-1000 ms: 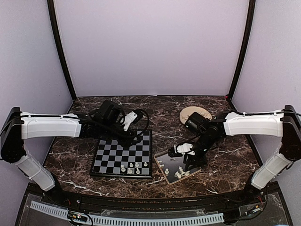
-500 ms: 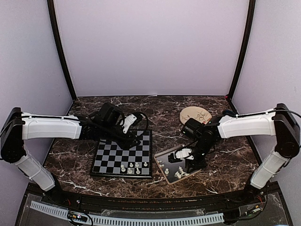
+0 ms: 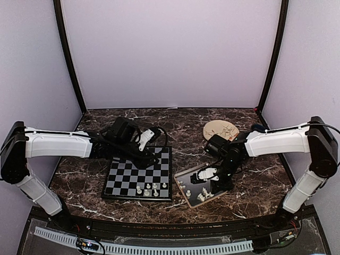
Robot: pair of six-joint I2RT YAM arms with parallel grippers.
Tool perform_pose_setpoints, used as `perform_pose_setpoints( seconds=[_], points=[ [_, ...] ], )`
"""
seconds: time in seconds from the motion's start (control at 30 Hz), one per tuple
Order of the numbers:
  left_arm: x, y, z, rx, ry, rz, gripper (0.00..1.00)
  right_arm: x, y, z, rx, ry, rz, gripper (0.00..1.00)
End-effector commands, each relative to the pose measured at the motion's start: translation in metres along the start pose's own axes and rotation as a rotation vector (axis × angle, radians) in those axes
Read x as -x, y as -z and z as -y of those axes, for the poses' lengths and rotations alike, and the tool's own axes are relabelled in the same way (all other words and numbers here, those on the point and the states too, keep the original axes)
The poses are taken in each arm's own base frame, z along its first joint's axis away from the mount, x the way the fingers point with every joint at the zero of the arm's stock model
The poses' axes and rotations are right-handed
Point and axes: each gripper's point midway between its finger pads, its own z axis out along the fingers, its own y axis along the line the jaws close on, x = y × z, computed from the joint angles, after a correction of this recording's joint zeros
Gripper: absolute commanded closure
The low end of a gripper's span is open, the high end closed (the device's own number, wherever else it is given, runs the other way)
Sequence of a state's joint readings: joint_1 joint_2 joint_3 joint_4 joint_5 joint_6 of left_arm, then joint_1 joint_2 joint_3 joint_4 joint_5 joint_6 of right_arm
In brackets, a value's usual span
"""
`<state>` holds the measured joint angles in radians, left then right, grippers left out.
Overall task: Set up the chess pieces on the board
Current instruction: Pick up the bishop from the storage box, then place the bishop on the chessboard.
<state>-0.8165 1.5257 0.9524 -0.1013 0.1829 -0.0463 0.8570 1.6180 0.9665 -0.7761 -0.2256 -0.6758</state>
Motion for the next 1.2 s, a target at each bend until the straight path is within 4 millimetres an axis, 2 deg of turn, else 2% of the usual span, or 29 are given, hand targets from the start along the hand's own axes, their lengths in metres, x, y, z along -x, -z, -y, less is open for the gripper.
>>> perform_pose_setpoints(
  seconds=[0.0, 0.13, 0.3, 0.47, 0.6, 0.83, 0.93, 1.17],
  points=[
    [-0.001, 0.003, 0.003, -0.005, 0.001, 0.013, 0.6, 0.001, 0.003, 0.005, -0.028, 0.012, -0.019, 0.95],
    [0.002, 0.007, 0.001, 0.01, 0.001, 0.028, 0.6, 0.011, 0.018, 0.013, -0.062, 0.03, -0.011, 0.98],
    [0.006, 0.017, -0.006, 0.056, 0.015, 0.065, 0.6, 0.035, 0.036, 0.026, -0.086, 0.041, 0.025, 0.98],
    [0.015, 0.037, -0.025, 0.173, 0.059, 0.148, 0.6, 0.073, 0.052, 0.051, -0.123, 0.043, 0.086, 0.99],
    [0.028, 0.066, -0.046, 0.3, 0.131, 0.246, 0.6, 0.109, 0.055, 0.073, -0.131, 0.027, 0.132, 0.98],
    [0.028, 0.105, -0.074, 0.434, 0.227, 0.338, 0.6, 0.16, 0.036, 0.097, -0.106, 0.011, 0.137, 0.98],
    [0.024, 0.117, -0.079, 0.461, 0.243, 0.364, 0.59, 0.173, 0.017, 0.101, -0.075, 0.001, 0.118, 0.98],
    [0.015, 0.122, -0.082, 0.467, 0.257, 0.367, 0.59, 0.202, -0.001, 0.097, -0.061, 0.029, 0.115, 0.98]
  ],
)
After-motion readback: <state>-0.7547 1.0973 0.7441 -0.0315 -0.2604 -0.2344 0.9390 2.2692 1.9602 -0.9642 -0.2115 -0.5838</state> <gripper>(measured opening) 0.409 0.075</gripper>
